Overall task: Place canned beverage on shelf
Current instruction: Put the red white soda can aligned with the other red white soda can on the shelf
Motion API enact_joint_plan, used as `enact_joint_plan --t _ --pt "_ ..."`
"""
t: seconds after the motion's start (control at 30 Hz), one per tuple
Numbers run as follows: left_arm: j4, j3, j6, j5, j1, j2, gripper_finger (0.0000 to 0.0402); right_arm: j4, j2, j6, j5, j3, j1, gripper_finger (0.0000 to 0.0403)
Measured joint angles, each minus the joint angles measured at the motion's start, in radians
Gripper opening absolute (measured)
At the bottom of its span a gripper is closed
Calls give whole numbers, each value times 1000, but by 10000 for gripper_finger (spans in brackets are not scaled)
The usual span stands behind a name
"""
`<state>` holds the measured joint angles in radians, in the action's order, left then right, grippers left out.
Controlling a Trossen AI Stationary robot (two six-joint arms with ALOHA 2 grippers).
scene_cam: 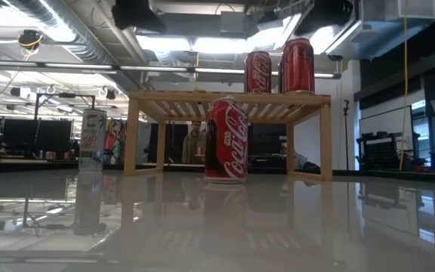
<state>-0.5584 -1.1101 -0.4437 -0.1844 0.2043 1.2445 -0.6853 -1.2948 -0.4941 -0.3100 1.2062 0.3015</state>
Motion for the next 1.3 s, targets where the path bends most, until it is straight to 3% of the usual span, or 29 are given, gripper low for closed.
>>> enact_joint_plan --t 0.17,0.37,0.5,0.8,1.03,1.3 --pt "8 0 24 -1 0 66 374 217 0 -27 -90 -163 41 374" --pt "22 0 115 -6 -10 175 374 509 -53 -25 -109 -326 52 374" --pt "47 8 186 -1 -49 252 374 569 -114 -21 -147 -345 44 374" --pt "339 169 243 -9 -152 289 374 639 -247 -24 -228 -346 44 374" --pt "540 223 393 105 -217 352 374 697 -317 -22 -246 -345 -2 374" --pt "608 223 400 210 -233 429 374 833 -392 18 -196 -345 -77 374"
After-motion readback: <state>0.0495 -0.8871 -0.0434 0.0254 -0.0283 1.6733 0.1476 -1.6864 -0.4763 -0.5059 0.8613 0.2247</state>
